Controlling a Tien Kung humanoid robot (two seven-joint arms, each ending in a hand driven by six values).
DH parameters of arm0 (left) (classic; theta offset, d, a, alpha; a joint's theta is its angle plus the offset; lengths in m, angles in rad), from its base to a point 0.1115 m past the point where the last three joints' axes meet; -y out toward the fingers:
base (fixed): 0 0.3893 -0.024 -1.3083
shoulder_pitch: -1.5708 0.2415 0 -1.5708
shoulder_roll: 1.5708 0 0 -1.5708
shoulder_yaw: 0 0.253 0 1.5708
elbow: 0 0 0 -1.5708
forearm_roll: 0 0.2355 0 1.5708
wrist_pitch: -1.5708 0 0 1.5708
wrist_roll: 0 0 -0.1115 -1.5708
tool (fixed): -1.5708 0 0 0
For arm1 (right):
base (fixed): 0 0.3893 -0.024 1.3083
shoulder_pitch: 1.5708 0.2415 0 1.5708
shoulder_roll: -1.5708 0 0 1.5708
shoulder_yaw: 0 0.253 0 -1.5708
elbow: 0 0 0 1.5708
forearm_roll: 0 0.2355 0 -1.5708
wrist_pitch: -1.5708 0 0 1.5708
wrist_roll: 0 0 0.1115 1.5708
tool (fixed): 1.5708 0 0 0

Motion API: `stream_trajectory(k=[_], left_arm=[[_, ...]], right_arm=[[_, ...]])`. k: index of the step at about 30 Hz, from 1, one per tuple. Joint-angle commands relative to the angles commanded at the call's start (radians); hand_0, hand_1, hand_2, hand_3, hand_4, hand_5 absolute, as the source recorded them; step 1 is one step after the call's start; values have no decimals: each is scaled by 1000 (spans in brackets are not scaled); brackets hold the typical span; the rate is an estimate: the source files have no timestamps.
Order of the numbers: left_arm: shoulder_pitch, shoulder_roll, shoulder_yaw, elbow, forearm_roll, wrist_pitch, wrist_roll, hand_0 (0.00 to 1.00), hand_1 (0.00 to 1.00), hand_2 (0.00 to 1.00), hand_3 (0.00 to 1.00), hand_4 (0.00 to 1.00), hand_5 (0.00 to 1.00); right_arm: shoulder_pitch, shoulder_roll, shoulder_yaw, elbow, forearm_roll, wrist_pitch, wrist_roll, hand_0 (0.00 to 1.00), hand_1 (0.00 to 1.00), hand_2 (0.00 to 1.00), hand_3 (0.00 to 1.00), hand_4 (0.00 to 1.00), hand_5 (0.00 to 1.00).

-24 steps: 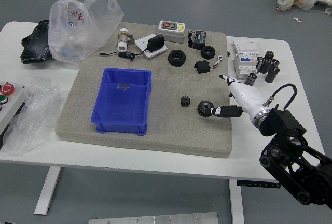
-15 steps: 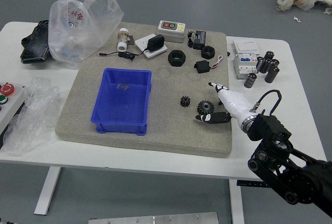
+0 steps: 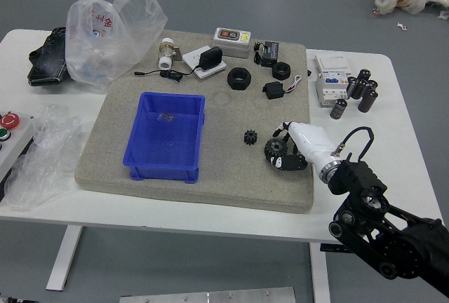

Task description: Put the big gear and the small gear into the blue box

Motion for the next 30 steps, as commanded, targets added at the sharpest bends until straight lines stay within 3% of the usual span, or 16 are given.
stream_trajectory(k=[8,15,20,21,26,27,30], left_arm=[[4,-2,9,0,-17,4,-4,590,494,529,638,657,184],[5,-4,11,0,-21,6,-4,590,495,529,637,656,184],[6,-5,7,-1,-16,5,-2,590,495,529,637,656,184],[6,-5,6,-1,-15,4,-1,590,495,529,637,656,184],[6,-5,2,-2,-8,3,1,590,495,529,637,656,184],[6,-5,2,-2,-8,3,2,590,495,529,638,657,184],[8,-5,0,-2,-7,3,4,590,495,529,638,657,184]], right_arm=[[19,-21,-3,35,-3,-5,2,322,318,271,445,390,66],[116,-44,-39,128,-7,-4,3,319,316,263,439,386,43],[219,8,-125,152,-2,-3,6,319,316,263,439,386,43],[237,23,-144,151,0,-2,8,342,383,285,466,443,8],[339,101,-259,116,9,25,26,342,383,285,466,443,8],[352,110,-278,107,10,28,29,438,584,605,651,371,48],[386,131,-340,79,20,37,37,438,584,605,651,371,48]])
